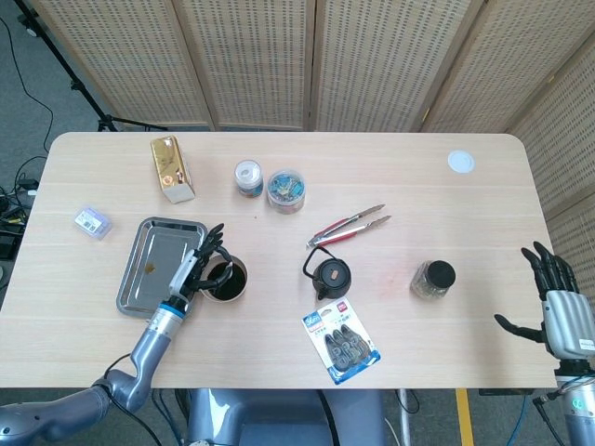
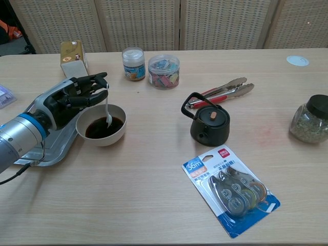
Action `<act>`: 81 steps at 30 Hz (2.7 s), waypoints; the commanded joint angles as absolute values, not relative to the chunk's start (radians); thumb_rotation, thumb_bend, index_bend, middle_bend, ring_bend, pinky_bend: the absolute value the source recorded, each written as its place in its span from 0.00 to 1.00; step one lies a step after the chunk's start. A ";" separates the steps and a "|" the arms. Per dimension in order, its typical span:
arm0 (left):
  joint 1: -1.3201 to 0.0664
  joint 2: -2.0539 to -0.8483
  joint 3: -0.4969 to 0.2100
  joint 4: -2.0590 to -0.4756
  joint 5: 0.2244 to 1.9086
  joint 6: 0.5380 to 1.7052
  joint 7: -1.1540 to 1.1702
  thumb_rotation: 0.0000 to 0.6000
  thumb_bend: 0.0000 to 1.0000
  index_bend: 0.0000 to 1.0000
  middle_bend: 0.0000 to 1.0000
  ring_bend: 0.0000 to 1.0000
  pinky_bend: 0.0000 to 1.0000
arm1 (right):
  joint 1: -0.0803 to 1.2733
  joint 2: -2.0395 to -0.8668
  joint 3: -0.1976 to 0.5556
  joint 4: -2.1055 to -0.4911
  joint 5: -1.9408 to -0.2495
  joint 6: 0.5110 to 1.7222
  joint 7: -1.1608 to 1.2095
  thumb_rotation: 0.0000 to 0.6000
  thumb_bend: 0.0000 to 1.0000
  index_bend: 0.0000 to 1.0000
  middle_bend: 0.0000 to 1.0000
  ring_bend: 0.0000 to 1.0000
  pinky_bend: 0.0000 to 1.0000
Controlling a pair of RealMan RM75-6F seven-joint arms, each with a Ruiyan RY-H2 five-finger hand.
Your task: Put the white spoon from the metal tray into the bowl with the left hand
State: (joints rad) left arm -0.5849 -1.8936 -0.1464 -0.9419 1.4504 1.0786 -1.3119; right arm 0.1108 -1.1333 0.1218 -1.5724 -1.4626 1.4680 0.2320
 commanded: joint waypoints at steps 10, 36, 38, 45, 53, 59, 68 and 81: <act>-0.597 -1.936 -0.154 -0.875 1.455 1.095 -1.282 1.00 0.45 0.70 0.00 0.00 0.00 | 0.114 -1.136 0.126 -1.564 -1.449 1.456 0.235 1.00 0.03 0.00 0.00 0.00 0.00; -0.591 -1.921 -0.107 -0.982 1.495 1.115 -1.282 1.00 0.48 0.70 0.00 0.00 0.00 | 0.111 -1.129 0.127 -1.565 -1.451 1.461 0.249 1.00 0.03 0.00 0.00 0.00 0.00; -0.587 -1.916 -0.103 -0.989 1.496 1.119 -1.284 1.00 0.48 0.70 0.00 0.00 0.00 | 0.111 -1.129 0.127 -1.566 -1.452 1.463 0.249 1.00 0.03 0.00 0.00 0.00 0.00; -0.563 -1.903 -0.098 -0.992 1.484 1.126 -1.301 1.00 0.49 0.70 0.00 0.00 0.00 | 0.110 -1.128 0.127 -1.568 -1.454 1.465 0.249 1.00 0.03 0.00 0.00 0.00 0.00; -0.557 -1.896 -0.112 -0.972 1.478 1.139 -1.322 1.00 0.49 0.70 0.00 0.00 0.00 | 0.110 -1.134 0.124 -1.565 -1.455 1.464 0.237 1.00 0.03 0.00 0.00 0.00 0.00; -0.577 -1.909 -0.137 -0.947 1.464 1.119 -1.297 1.00 0.49 0.70 0.00 0.00 0.00 | 0.111 -1.133 0.127 -1.564 -1.449 1.461 0.240 1.00 0.03 0.00 0.00 0.00 0.00; -0.618 -1.933 -0.162 -0.935 1.453 1.078 -1.256 1.00 0.49 0.70 0.00 0.00 0.00 | 0.111 -1.130 0.129 -1.560 -1.447 1.459 0.250 1.00 0.03 0.00 0.00 0.00 0.00; -0.587 -1.913 -0.113 -1.005 1.485 1.113 -1.276 1.00 0.50 0.70 0.00 0.00 0.00 | 0.109 -1.128 0.126 -1.562 -1.453 1.463 0.252 1.00 0.03 0.00 0.00 0.00 0.00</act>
State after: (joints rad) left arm -0.5902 -1.9155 -0.1159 -1.0024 1.4836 1.1093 -1.2727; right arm 0.1094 -1.1285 0.1264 -1.5619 -1.4532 1.4634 0.2517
